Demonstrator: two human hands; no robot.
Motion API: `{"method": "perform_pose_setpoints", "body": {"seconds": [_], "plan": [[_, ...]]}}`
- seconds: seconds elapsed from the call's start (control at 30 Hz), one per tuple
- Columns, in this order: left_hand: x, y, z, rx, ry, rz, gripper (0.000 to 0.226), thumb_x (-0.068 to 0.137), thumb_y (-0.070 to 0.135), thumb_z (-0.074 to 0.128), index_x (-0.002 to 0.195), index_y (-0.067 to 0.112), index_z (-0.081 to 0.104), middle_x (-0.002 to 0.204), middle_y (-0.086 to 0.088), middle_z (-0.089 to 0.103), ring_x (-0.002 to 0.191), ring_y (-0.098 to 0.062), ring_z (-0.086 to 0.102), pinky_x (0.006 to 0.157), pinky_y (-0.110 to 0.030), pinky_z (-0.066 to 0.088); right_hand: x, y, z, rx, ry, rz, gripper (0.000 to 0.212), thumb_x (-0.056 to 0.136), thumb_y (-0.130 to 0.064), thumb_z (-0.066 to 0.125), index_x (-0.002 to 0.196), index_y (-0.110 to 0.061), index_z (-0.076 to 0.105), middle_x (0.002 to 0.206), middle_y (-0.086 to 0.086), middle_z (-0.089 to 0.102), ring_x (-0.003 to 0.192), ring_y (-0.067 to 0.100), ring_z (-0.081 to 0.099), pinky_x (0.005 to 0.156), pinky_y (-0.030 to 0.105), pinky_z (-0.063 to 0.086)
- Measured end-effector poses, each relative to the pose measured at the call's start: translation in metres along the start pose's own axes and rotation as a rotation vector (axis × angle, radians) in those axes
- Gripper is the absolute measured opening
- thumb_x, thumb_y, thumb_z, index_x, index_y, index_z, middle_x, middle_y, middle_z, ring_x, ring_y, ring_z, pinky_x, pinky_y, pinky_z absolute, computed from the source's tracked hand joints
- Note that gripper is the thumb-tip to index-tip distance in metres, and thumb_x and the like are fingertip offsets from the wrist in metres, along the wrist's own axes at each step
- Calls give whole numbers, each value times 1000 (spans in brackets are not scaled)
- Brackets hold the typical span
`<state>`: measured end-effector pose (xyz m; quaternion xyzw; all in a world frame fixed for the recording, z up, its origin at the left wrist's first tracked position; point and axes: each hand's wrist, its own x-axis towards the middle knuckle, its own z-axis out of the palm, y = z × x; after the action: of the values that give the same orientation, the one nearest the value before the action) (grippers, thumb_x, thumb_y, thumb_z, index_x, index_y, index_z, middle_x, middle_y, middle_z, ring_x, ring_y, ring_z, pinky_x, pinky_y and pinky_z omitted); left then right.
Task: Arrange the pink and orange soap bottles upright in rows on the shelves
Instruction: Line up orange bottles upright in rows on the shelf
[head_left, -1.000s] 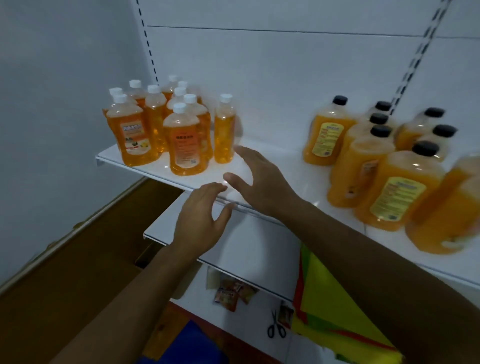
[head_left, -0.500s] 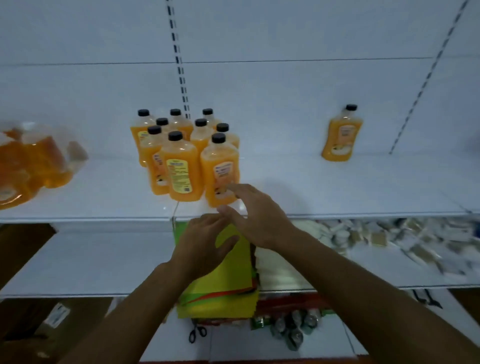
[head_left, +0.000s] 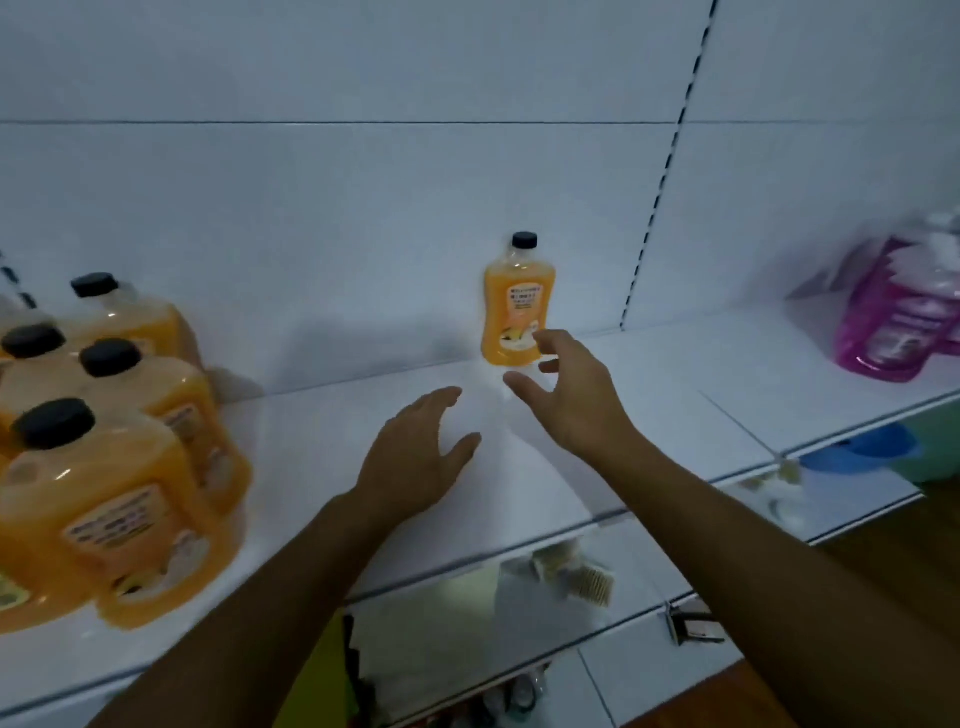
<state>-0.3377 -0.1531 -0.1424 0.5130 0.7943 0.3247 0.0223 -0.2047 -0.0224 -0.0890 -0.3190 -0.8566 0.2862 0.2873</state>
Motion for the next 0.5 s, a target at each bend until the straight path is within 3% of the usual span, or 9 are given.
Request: {"method": "perform_pose_setpoints", "body": {"seconds": [0.13,0.23,0.3,0.4,0.47,0.5], "plan": [[68,-6,15,-109,-70,-99,69,89,44,62,147,19,32,147,1,44,128,-19,48,108,-40,39,64,21,0,13,60,55,67,85,-38,71,140,-17,39,136,5,50,117,19,53,93,30,43],[105,-5,22,-208,-72,-141,73,88,40,64,148,18,29,148,-1,42,129,-20,47,107,-42,41,98,35,3,43,83,99,77,82,-40,73,144,-17,33,142,7,44,124,21,49,100,35,44],[122,-1,26,-269,-73,-154,67,89,37,64,145,18,33,141,3,47,123,-16,51,104,-36,43,113,41,5,64,99,88,80,80,-40,75,143,-15,33,140,7,44,124,21,48,98,36,44],[138,3,33,-362,-55,-145,39,90,26,66,118,37,41,105,25,51,90,4,56,78,-8,44,127,44,6,127,125,11,67,80,-30,77,131,-4,42,111,0,55,98,-2,55,78,14,43],[146,4,36,-420,-38,-136,38,88,21,68,103,44,42,97,27,52,84,9,56,69,-6,44,133,50,9,205,93,-24,65,80,-26,77,131,-5,43,93,-17,51,83,-18,54,67,3,43],[148,5,37,-436,-31,-132,40,87,19,69,100,47,43,97,27,53,84,11,57,68,-5,44,135,53,12,239,58,-26,66,80,-26,77,133,-13,41,95,-22,50,82,-18,55,65,2,44]]}}
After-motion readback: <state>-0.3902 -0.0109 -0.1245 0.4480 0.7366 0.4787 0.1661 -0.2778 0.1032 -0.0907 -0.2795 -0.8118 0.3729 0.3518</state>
